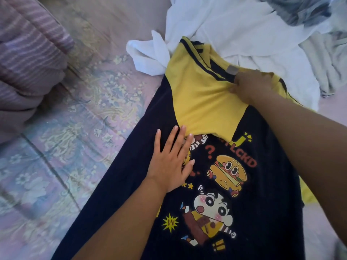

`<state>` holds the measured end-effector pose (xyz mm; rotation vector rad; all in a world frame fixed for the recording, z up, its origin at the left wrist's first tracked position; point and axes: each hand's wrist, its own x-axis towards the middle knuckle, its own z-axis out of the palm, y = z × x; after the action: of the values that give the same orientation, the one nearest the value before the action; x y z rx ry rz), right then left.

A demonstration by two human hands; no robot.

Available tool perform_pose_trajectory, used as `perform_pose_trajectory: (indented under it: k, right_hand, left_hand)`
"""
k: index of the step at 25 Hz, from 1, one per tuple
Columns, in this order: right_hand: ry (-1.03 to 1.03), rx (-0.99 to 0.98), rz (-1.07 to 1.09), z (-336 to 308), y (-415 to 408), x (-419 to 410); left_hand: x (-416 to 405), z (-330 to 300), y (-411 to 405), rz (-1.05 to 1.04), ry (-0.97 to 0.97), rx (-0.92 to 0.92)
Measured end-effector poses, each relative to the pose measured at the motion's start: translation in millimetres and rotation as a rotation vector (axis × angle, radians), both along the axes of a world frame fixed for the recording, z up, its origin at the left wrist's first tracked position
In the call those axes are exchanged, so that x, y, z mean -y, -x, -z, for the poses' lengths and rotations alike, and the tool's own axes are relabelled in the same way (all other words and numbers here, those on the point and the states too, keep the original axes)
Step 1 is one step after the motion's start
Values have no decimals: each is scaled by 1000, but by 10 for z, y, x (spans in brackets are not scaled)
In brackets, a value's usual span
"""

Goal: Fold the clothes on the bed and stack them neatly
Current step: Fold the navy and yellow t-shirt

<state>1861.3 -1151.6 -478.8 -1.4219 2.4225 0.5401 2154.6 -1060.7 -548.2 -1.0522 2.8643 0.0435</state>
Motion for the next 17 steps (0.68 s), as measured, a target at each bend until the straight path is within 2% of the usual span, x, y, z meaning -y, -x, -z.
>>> perform_pose_trajectory:
  k: [3, 5, 6, 8, 10, 13, 15, 17]
  right_hand:
    - [150, -79, 53, 84, -93, -64]
    - [336, 38, 33, 234, -437, -280]
    - [381, 129, -55, 307, -661, -474]
    - [281, 250, -198, 434, -1028, -990]
    - [150, 289, -46, 425, -1160, -1524]
    - [99, 317, 196, 215, -1412, -2200]
    - [48, 380, 169, 33, -1972, -2616]
    - [46, 476, 178, -42, -2703, -3038]
  left_hand:
    - [-37, -12, 36, -2, -30, 18]
    - [22, -51, 76, 1, -124, 23]
    - [45, -86, 69, 3, -192, 2]
    - [20, -192, -72, -2, -361, -130]
    - [-205, -377, -514, -51, -425, -224]
    - [-847, -675, -1597, -107, -365, -106]
    - [-1286, -833, -2218, -17, -414, 87]
    - [-1539, -897, -2454, -27, -518, 214]
